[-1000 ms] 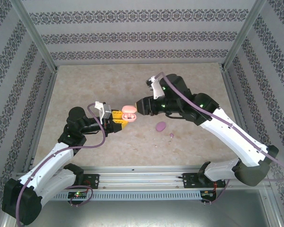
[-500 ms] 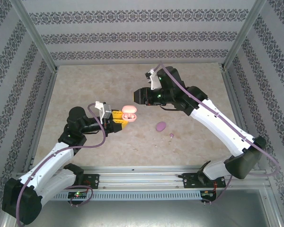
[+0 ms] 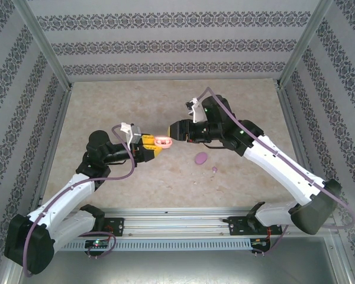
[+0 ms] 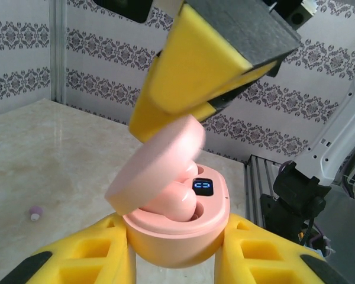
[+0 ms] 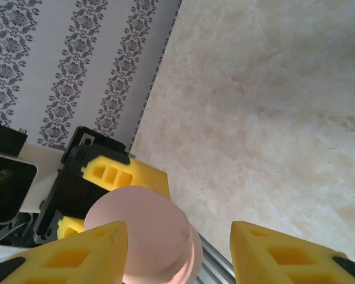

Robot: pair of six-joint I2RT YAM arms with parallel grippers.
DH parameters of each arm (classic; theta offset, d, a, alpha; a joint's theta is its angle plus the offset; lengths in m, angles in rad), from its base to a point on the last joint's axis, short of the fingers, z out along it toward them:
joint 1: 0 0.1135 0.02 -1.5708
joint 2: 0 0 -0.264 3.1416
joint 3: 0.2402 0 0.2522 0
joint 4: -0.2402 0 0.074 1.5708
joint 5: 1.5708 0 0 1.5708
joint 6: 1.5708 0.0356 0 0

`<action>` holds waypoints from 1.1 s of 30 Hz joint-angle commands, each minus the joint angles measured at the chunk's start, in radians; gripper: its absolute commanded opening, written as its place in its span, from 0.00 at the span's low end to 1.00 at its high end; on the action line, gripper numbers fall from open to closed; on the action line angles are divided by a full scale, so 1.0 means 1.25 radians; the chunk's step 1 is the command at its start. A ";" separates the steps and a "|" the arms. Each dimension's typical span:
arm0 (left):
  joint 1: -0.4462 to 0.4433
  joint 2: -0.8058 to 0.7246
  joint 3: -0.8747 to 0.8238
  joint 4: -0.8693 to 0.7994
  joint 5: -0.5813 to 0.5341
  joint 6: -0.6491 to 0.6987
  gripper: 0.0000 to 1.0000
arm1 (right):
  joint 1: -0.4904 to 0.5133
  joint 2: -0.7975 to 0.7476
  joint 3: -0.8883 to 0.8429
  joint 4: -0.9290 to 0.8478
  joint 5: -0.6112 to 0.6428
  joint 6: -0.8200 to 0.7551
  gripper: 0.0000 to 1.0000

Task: Insert wireless bluetooth earbuds into charging case

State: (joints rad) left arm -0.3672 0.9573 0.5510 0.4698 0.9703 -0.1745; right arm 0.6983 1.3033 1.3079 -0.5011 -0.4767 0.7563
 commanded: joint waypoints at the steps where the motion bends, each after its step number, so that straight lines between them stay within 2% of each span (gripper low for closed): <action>1: -0.008 0.003 0.032 0.068 -0.003 -0.024 0.31 | 0.009 -0.025 -0.030 0.045 -0.019 0.036 0.50; 14: -0.008 0.032 0.030 0.132 -0.011 -0.065 0.31 | 0.033 -0.030 -0.129 0.232 -0.060 0.187 0.59; 18: -0.008 0.042 0.033 0.138 -0.019 -0.067 0.31 | 0.046 -0.008 -0.138 0.296 -0.082 0.233 0.58; 20: -0.008 0.042 0.035 0.127 -0.025 -0.059 0.31 | 0.050 0.002 -0.139 0.316 -0.090 0.250 0.55; 26: -0.008 0.040 0.028 0.107 -0.024 -0.035 0.33 | 0.046 0.024 -0.150 0.383 -0.095 0.300 0.25; 30: -0.009 0.025 0.017 0.073 -0.034 -0.004 0.45 | 0.042 0.049 -0.151 0.428 -0.102 0.329 0.18; 32: -0.008 0.000 0.012 0.016 -0.065 0.036 0.62 | 0.034 0.064 -0.149 0.443 -0.100 0.339 0.16; 33: -0.008 -0.019 0.012 -0.029 -0.092 0.065 0.76 | 0.030 0.072 -0.146 0.443 -0.094 0.342 0.16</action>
State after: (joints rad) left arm -0.3676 0.9874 0.5613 0.5213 0.8776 -0.1753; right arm 0.7311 1.3651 1.1339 -0.0357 -0.5686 1.1545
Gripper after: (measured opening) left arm 0.691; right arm 0.262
